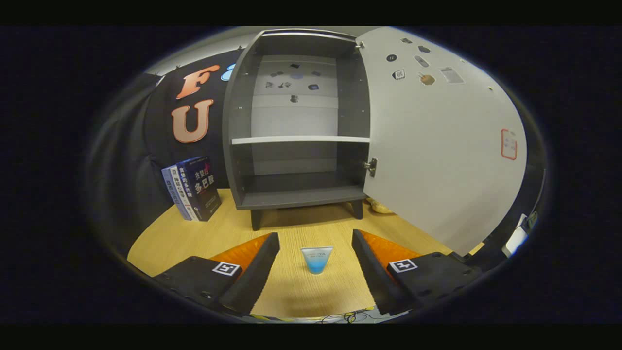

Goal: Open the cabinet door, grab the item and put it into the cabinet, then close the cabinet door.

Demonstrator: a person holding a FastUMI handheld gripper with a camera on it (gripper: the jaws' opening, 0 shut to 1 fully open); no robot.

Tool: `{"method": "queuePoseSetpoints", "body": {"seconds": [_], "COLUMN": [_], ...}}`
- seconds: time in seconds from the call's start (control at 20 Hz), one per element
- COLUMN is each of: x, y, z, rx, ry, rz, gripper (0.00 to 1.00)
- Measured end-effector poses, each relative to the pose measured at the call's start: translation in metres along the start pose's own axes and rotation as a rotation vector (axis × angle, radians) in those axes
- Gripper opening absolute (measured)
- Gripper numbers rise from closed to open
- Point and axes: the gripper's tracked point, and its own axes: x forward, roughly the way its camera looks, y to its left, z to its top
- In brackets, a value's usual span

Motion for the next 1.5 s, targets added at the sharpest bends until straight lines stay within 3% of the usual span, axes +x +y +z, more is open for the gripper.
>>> {"method": "queuePoseSetpoints", "body": {"seconds": [0.35, 0.65, 0.7, 0.75, 0.9, 0.95, 1.2, 1.5], "x": [0.050, 0.080, 0.082, 0.085, 0.087, 0.087, 0.075, 0.055], "y": [-0.007, -0.016, -0.016, -0.016, -0.014, -0.013, -0.008, 0.007], "z": [-0.057, -0.085, -0.087, -0.089, -0.090, -0.090, -0.063, 0.012], "rx": [-0.026, 0.044, 0.058, 0.064, 0.045, 0.039, 0.033, 0.009], "ry": [0.114, 0.197, 0.203, 0.208, 0.226, 0.239, 0.247, 0.202], "rz": [0.012, 0.020, 0.027, 0.034, 0.044, 0.047, 0.053, 0.073], "gripper": [0.96, 0.95, 0.88, 0.74, 0.60, 0.60, 0.60, 0.60]}}
